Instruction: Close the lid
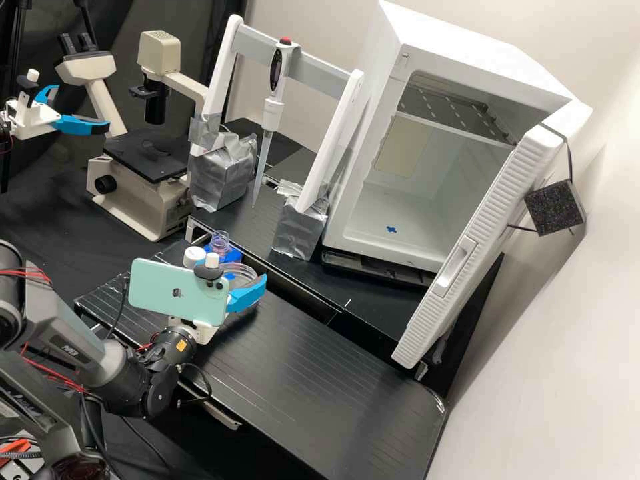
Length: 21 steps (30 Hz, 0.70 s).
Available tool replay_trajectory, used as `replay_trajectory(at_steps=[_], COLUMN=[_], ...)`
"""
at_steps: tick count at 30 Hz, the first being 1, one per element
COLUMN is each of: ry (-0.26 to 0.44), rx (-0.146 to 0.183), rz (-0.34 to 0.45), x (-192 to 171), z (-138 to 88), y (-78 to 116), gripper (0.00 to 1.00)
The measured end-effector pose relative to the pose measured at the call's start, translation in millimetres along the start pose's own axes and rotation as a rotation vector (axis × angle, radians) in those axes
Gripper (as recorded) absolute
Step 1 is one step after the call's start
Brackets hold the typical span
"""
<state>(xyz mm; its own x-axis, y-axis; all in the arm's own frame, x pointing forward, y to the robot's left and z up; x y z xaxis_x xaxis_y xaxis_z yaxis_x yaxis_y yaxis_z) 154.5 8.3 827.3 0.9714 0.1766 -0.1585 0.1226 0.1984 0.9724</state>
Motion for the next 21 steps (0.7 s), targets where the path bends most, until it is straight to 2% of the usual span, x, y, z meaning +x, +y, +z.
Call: replay_trajectory(at_steps=[10,13,18,19,21], ry=[-0.015,-0.03,-0.046,-0.047,-0.047], rx=[0.017,0.037,0.046,0.047,0.047], rz=[0.008,0.023,0.038,0.037,0.037], x=[2,5,7,7,7], z=[5,8,11,12,12], y=[-0.5,-1.3,-1.7,-1.8,-1.8], gripper=[0.0,0.0,0.0,1.0,1.0])
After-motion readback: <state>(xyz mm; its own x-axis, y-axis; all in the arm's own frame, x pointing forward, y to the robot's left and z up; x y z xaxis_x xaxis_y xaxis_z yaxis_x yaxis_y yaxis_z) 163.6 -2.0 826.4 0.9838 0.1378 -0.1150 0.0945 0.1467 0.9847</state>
